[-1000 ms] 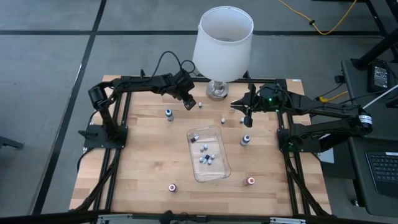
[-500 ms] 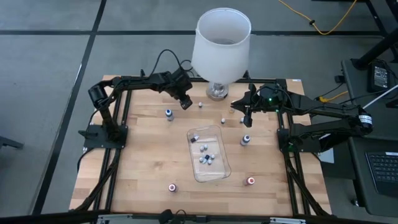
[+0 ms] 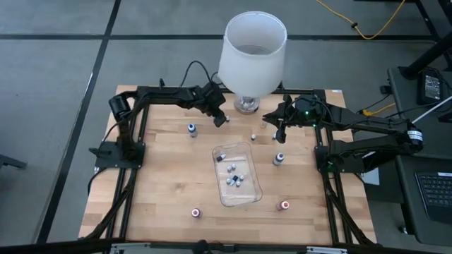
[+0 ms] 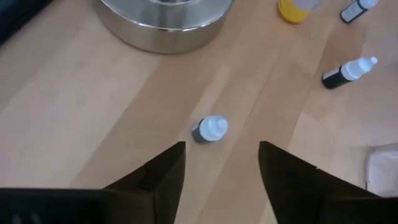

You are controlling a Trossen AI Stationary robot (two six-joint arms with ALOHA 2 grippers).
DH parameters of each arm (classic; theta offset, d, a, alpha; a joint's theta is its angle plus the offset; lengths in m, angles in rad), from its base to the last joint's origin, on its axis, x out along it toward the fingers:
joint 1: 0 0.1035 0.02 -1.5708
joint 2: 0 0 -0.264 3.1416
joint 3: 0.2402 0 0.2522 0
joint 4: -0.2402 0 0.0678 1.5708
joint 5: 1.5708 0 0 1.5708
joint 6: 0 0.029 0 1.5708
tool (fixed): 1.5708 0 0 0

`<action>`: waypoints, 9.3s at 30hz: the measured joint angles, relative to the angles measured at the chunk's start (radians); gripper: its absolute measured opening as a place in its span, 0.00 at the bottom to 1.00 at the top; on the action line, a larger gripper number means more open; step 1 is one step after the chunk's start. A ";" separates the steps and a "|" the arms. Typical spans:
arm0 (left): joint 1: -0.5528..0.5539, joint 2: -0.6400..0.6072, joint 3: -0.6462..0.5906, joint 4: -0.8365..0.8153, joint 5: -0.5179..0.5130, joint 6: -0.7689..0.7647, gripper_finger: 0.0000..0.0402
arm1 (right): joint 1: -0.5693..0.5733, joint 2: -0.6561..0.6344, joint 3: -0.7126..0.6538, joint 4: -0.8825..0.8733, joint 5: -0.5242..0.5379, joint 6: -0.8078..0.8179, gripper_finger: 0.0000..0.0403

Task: Pick & Place food coloring
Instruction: Put the small purple food coloring bottle into the transparent bin, then put the small green food coloring bottle into the transparent bin

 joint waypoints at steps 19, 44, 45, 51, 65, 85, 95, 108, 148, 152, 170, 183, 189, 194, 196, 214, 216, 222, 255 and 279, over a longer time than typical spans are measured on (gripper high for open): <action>-0.026 0.100 -0.001 0.117 -0.090 -0.015 0.48 | 0.000 0.000 0.000 -0.003 0.007 -0.007 0.13; -0.033 0.131 0.001 0.164 -0.032 -0.031 0.22 | 0.000 0.000 0.000 -0.005 0.015 -0.030 0.13; -0.034 0.133 0.002 0.168 -0.031 -0.031 0.21 | 0.000 0.000 0.000 -0.005 0.015 -0.030 0.13; -0.040 0.133 0.003 0.171 -0.033 -0.034 0.17 | 0.000 0.000 0.000 -0.006 0.015 -0.025 0.13; 0.020 -0.009 0.000 -0.084 -0.138 0.010 0.16 | 0.000 0.000 0.000 -0.013 0.016 -0.030 0.13; 0.083 -0.508 0.000 -0.434 -0.211 0.036 0.16 | 0.000 0.000 0.000 -0.055 0.015 -0.054 0.13; -0.333 -0.656 0.000 -0.357 -0.211 -0.126 0.16 | 0.000 0.000 0.000 -0.041 0.015 -0.057 0.13; -0.635 -0.427 0.000 -0.146 -0.087 -0.109 0.16 | 0.000 0.000 0.000 -0.024 0.015 -0.102 0.13; -0.689 0.247 0.351 -0.043 0.010 0.284 0.16 | 0.003 0.067 0.001 -0.017 -0.020 -0.102 0.13; -0.695 0.282 0.351 -0.029 0.011 0.285 0.16 | 0.008 0.084 0.001 -0.022 -0.048 -0.104 0.13; -0.706 0.299 0.351 -0.019 -0.036 0.284 0.30 | 0.012 0.084 0.001 -0.020 -0.048 -0.104 0.13; -0.707 0.149 0.351 -0.134 -0.194 0.352 0.36 | 0.012 0.084 0.001 -0.027 -0.048 -0.105 0.13; -0.709 0.016 0.351 -0.372 -0.353 0.304 0.36 | 0.012 0.083 0.000 -0.102 -0.047 -0.100 0.13; -0.742 -0.110 0.322 -0.450 -0.394 0.149 0.34 | 0.013 0.083 0.000 -0.122 -0.050 -0.103 0.13; -0.764 -0.166 0.293 -0.476 -0.438 0.089 0.34 | 0.012 0.084 0.000 -0.122 -0.068 -0.124 0.15; -0.829 -0.588 0.098 -0.413 -1.041 -0.319 0.28 | 0.009 0.435 0.000 -0.127 -0.012 -0.234 0.64; -0.829 -0.598 0.098 -0.402 -1.072 -0.319 0.27 | 0.009 0.478 0.000 -0.077 -0.012 -0.236 0.64; -0.829 -0.601 0.096 -0.405 -1.093 -0.275 0.27 | -0.005 0.568 0.000 -0.010 -0.012 -0.261 0.61; -0.771 -0.601 0.097 -0.437 -1.028 -0.187 0.26 | -0.058 0.645 0.003 0.042 -0.046 -0.208 0.15; -0.707 -0.644 0.097 -0.476 -1.194 -0.161 0.25 | 0.189 0.353 0.490 -0.506 -0.074 -0.201 0.17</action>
